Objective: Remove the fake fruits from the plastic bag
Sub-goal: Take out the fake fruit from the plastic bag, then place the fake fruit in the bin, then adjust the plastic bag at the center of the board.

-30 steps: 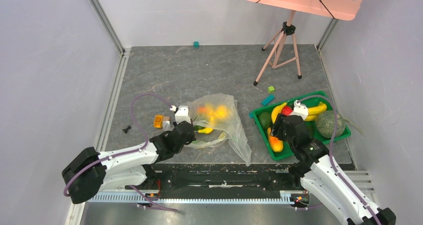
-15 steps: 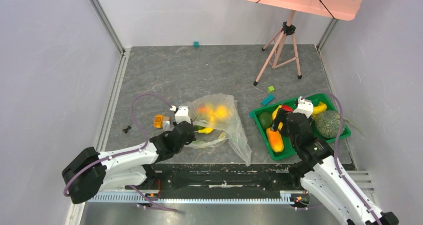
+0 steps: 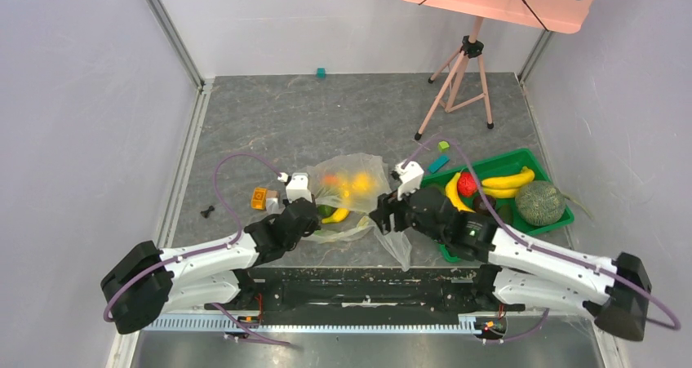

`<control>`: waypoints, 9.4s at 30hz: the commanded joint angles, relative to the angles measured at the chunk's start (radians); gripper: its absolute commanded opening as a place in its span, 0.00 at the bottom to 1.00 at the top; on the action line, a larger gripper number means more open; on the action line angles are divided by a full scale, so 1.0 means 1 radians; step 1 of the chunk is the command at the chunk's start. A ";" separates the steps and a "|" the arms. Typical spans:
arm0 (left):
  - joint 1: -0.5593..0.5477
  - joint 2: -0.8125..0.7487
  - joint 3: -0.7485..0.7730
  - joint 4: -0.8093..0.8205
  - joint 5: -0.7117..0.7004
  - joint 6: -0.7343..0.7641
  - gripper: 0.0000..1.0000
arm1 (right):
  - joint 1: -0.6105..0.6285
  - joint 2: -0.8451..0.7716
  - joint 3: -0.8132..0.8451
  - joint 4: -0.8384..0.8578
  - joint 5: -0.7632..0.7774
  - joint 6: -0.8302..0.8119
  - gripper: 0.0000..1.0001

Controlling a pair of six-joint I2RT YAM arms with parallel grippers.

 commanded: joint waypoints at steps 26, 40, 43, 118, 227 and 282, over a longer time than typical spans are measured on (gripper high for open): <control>-0.002 -0.035 0.002 0.028 -0.003 -0.002 0.02 | 0.036 0.628 0.219 0.366 -0.017 0.207 0.48; -0.002 -0.030 -0.003 0.039 0.002 -0.007 0.02 | 0.023 0.834 0.357 0.277 0.095 0.220 0.62; -0.002 -0.027 -0.005 0.044 0.003 -0.008 0.02 | 0.023 0.859 0.369 0.256 0.123 0.220 0.64; -0.001 0.022 0.013 0.055 -0.005 -0.001 0.02 | -0.156 0.002 -0.093 -0.027 -0.447 -0.012 0.25; -0.001 0.001 0.005 0.061 0.013 0.015 0.02 | 0.033 0.040 -0.048 0.277 0.039 -0.045 0.58; 0.000 -0.001 0.002 0.043 -0.015 -0.005 0.02 | 0.181 -0.084 0.327 -0.014 -0.067 -0.293 0.60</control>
